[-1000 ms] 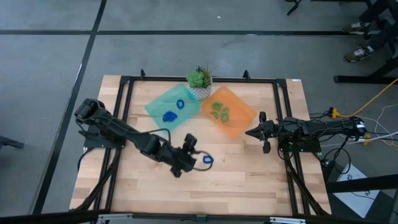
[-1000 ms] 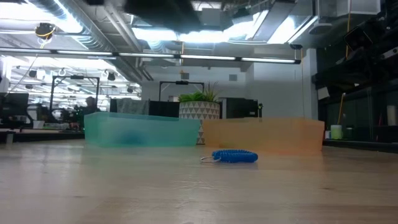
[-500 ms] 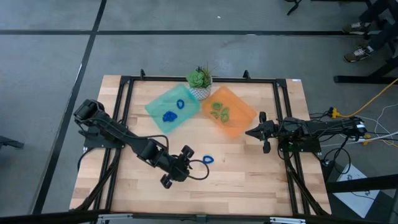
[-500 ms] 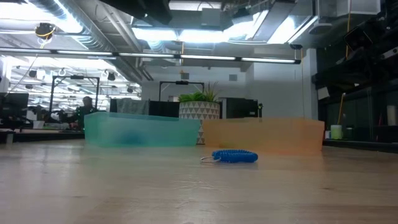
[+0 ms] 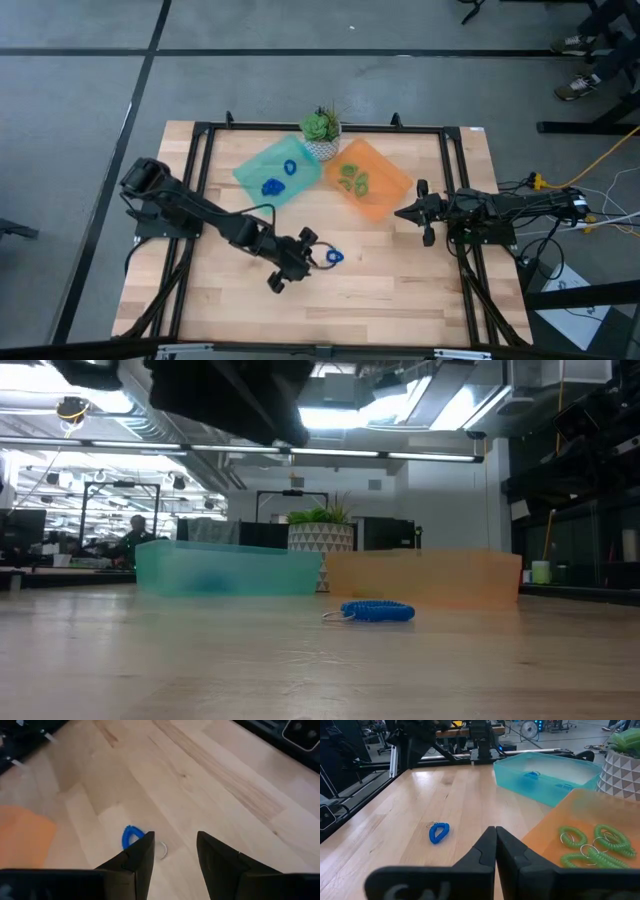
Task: Sort spring keychains
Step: Put the blue spring keychain into the green bin
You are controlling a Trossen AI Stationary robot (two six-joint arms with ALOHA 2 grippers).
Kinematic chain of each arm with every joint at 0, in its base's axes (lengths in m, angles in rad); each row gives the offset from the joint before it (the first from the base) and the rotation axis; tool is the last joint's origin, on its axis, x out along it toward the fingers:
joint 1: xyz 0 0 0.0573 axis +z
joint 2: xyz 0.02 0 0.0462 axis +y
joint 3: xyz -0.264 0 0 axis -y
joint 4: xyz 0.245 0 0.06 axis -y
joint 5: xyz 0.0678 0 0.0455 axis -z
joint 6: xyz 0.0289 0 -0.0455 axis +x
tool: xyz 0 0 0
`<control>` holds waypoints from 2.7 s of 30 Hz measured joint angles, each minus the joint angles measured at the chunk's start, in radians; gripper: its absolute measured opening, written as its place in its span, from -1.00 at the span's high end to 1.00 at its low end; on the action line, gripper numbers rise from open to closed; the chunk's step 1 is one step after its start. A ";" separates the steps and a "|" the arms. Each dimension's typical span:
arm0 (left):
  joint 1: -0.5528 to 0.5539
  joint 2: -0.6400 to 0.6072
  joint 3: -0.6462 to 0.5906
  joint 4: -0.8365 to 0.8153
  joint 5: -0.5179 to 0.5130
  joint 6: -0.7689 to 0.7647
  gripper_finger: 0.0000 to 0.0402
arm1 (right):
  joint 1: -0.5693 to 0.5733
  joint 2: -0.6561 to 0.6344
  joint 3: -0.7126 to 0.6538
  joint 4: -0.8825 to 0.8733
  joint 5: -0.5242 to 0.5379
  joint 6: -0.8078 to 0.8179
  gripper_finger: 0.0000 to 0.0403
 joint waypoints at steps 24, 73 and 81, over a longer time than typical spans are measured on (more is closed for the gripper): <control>0.133 0.195 0.011 0.247 0.064 -0.150 0.29 | 0.000 0.000 0.000 0.000 0.000 0.000 0.96; 0.142 0.484 0.262 -0.019 0.018 -0.359 0.65 | 0.000 0.000 0.000 0.000 0.000 0.000 0.96; 0.142 0.483 0.262 -0.032 0.014 -0.358 0.88 | 0.000 0.000 0.000 0.000 0.000 0.000 0.96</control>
